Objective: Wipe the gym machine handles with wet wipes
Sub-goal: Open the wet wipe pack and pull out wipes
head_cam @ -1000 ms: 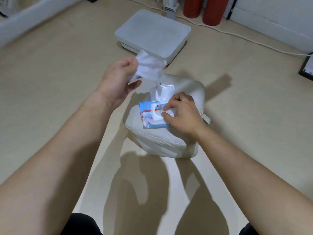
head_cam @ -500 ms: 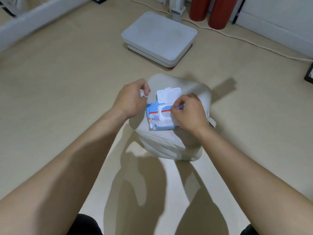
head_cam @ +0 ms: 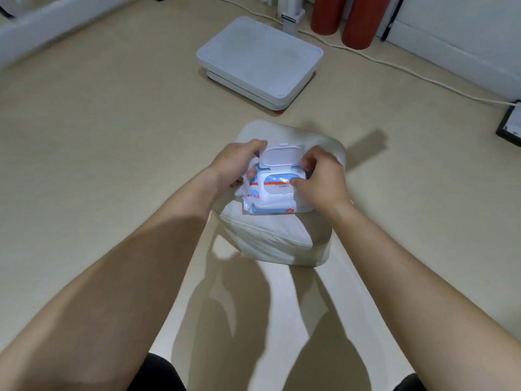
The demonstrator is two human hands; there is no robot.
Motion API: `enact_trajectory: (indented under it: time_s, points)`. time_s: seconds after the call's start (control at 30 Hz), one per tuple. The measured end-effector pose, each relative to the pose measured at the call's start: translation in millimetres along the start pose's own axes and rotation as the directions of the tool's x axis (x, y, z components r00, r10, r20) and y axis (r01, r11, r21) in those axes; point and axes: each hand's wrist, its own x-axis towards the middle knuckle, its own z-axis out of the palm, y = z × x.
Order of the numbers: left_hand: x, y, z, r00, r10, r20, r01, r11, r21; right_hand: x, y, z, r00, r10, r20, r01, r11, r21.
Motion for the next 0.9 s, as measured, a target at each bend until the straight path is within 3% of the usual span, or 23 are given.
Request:
enact_trajectory:
  time_s: [0.1,0.17,0.23,0.3,0.37,0.43,0.5,0.57,0.63,0.67,0.7,0.73,0.77,0.8,0.9]
  points:
    - [-13,2,-7,0.996,0.014,0.092,-0.026,0.991,0.128,-9,0,-4,0.998,-0.06,0.035,0.059,0.997,0.046]
    - [-21,0,-8,0.99,0.001,0.138,-0.035,0.969,0.244,-18,7,-12,0.964,-0.224,0.146,0.224,0.974,0.018]
    - [-27,-2,-8,0.987,-0.016,0.157,-0.035,0.948,0.317,-26,14,-19,0.875,-0.382,0.299,0.442,0.881,-0.168]
    - [-29,-2,-11,0.982,-0.046,0.183,-0.018,0.942,0.336,-35,20,-19,0.825,-0.411,0.387,0.547,0.753,-0.365]
    - [-31,2,-18,0.977,-0.062,0.202,0.011,0.969,0.245,-45,20,-12,0.824,-0.382,0.418,0.564,0.618,-0.548]
    - [-38,9,-27,0.969,-0.065,0.237,0.068,0.998,-0.004,-57,17,-6,0.842,-0.305,0.444,0.538,0.534,-0.653]
    - [-58,17,-35,0.952,-0.049,0.301,0.133,0.956,-0.262,-65,7,-9,0.865,-0.207,0.456,0.489,0.55,-0.677]
    - [-86,27,-41,0.937,-0.033,0.347,0.184,0.892,-0.412,-72,-14,-19,0.896,-0.078,0.438,0.38,0.645,-0.663]
    - [-122,41,-51,0.933,-0.034,0.359,0.223,0.837,-0.5,-88,-62,-45,0.93,0.04,0.366,0.139,0.883,-0.449]
    - [-142,51,-58,0.934,-0.031,0.357,0.227,0.822,-0.522,-100,-94,-67,0.936,0.123,0.33,-0.06,0.979,-0.197]
    - [-163,62,-66,0.933,-0.017,0.359,0.218,0.822,-0.526,-114,-130,-92,0.915,0.211,0.345,-0.266,0.956,0.12]
    - [-188,76,-75,0.927,0.003,0.376,0.207,0.83,-0.517,-129,-167,-120,0.879,0.265,0.396,-0.415,0.835,0.362]
    - [-214,92,-85,0.917,0.02,0.397,0.198,0.844,-0.499,-143,-202,-149,0.852,0.265,0.452,-0.487,0.717,0.498]
    - [-240,111,-94,0.908,0.028,0.419,0.194,0.856,-0.478,-157,-235,-177,0.85,0.214,0.481,-0.486,0.672,0.559]
    - [-319,173,-123,0.899,0.044,0.435,0.182,0.867,-0.464,-197,-313,-244,0.881,0.119,0.458,-0.394,0.719,0.573]
